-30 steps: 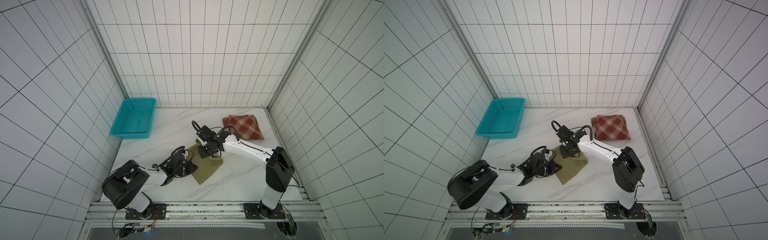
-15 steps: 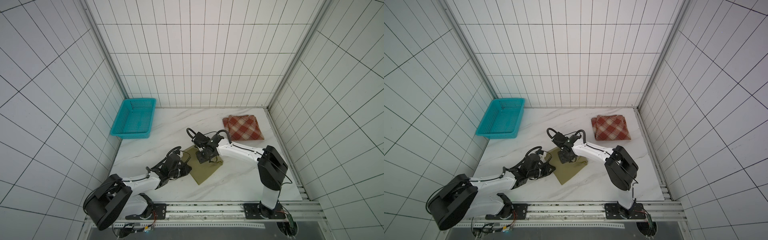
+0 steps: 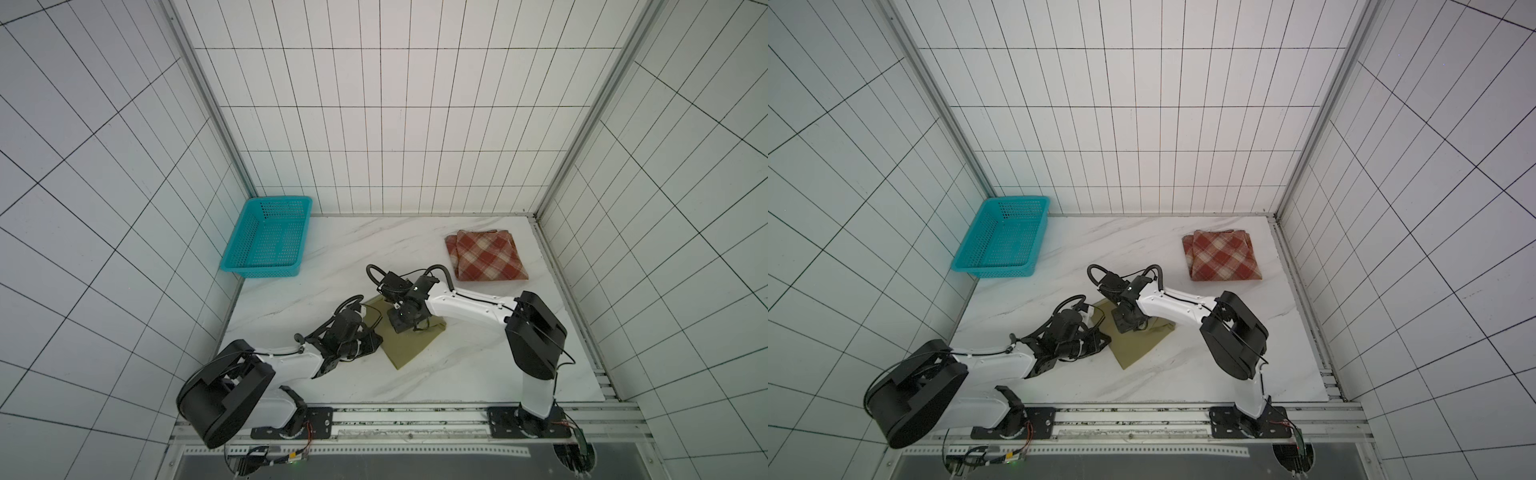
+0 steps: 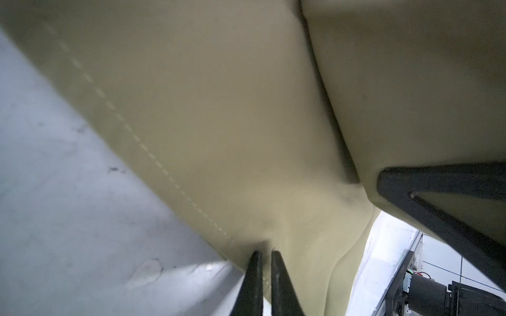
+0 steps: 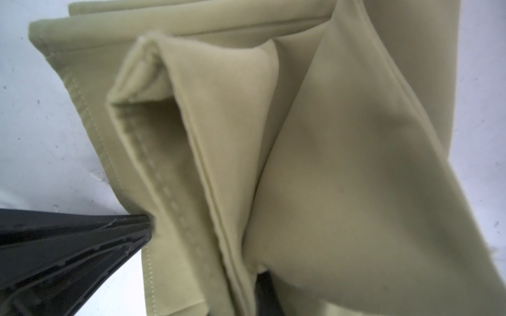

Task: Fold and stack skirts
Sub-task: Fold the skirt at the center of the table.

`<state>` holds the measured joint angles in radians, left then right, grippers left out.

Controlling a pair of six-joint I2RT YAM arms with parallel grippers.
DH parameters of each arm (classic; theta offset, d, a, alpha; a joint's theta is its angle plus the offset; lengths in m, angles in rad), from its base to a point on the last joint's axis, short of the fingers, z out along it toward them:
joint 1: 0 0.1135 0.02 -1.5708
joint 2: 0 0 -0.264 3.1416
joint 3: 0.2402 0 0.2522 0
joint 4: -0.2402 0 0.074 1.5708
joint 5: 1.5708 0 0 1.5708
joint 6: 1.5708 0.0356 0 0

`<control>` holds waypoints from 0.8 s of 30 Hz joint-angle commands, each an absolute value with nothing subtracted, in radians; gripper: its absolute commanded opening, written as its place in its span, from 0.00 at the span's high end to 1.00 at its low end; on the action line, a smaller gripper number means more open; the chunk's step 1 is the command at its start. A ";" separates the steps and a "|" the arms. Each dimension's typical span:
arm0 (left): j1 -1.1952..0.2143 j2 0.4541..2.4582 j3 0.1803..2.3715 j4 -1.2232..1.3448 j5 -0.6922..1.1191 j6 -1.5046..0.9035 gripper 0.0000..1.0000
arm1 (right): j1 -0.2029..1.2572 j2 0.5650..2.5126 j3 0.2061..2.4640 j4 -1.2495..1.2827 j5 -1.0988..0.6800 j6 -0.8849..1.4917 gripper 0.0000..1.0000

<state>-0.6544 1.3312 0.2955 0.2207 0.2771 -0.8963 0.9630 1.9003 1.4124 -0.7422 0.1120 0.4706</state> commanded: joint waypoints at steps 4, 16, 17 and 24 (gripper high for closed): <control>-0.652 1.321 0.256 0.206 0.248 -0.895 0.90 | 0.975 1.895 1.367 -0.697 0.139 0.516 1.00; -0.652 1.282 0.235 0.220 0.248 -0.902 0.90 | 0.985 1.924 1.344 -0.637 0.155 0.541 1.00; -0.651 1.281 0.233 0.222 0.249 -0.905 0.90 | 0.987 1.925 1.341 -0.631 0.156 0.543 1.00; -0.649 1.235 0.215 0.250 0.256 -0.936 0.89 | 0.999 1.948 1.327 -0.601 0.142 0.551 0.99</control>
